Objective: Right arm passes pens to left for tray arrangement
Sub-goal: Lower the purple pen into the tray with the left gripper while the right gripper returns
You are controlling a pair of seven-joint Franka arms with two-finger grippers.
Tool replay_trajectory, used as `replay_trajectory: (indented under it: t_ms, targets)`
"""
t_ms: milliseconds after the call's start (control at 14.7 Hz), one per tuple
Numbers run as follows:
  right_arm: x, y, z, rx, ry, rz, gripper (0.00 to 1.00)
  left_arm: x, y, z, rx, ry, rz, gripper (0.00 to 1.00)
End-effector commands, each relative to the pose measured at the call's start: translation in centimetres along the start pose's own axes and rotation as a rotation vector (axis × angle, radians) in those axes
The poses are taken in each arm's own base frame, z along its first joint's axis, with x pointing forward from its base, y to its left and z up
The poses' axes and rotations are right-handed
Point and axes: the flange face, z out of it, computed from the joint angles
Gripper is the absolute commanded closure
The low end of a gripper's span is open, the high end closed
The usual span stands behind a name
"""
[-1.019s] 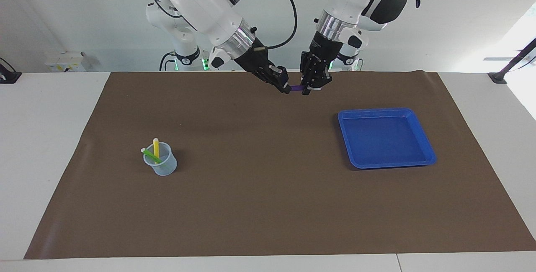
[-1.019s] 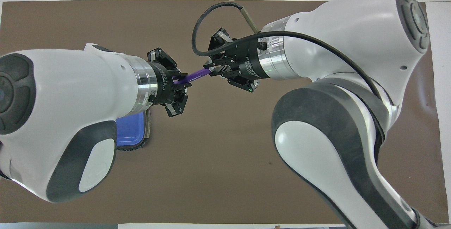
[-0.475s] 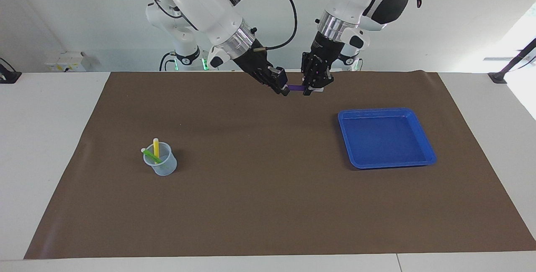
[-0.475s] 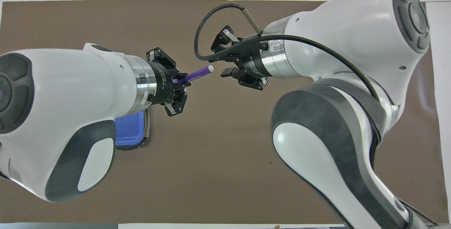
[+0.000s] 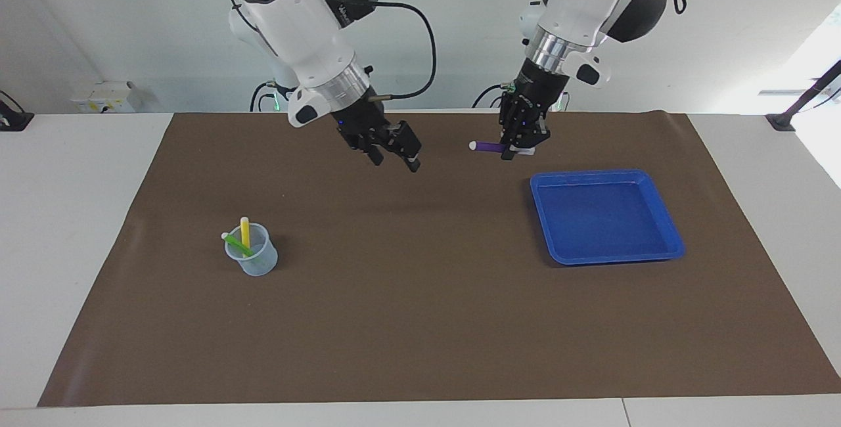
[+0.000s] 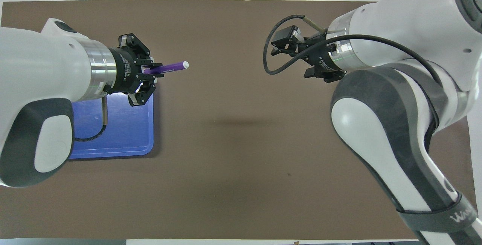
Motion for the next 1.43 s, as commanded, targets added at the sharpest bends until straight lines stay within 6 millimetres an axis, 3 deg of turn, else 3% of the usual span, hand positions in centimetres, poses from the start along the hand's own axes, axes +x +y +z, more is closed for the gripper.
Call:
replay_trajectory:
  t_ms: [0, 204, 543, 883, 1154, 1358]
  targets:
    - [0.8, 4.9, 0.0, -0.104, 0.056, -0.139, 0.00, 3.9, -0.7, 0.1, 0.033, 0.002, 0.178, 1.00]
    - [3.2, 9.5, 0.0, -0.142, 0.082, -0.188, 0.00, 8.8, -0.8, 1.3, 0.108, -0.004, 0.428, 1.00]
    - [6.7, 18.4, 1.1, -0.172, 0.121, -0.207, 0.05, 16.7, -2.0, 5.1, 0.231, -0.065, 0.935, 1.00]
    - [8.2, 26.6, 2.2, -0.201, 0.140, -0.217, 0.11, 21.8, -1.6, 11.8, 0.337, -0.107, 1.308, 1.00]
    - [9.4, 27.8, 5.2, -0.205, 0.154, -0.235, 0.21, 23.7, -2.2, 17.0, 0.368, -0.108, 1.444, 1.00]
    - [9.3, 28.3, 6.4, -0.209, 0.135, -0.226, 0.27, 23.9, -3.3, 19.4, 0.371, -0.088, 1.479, 1.00]
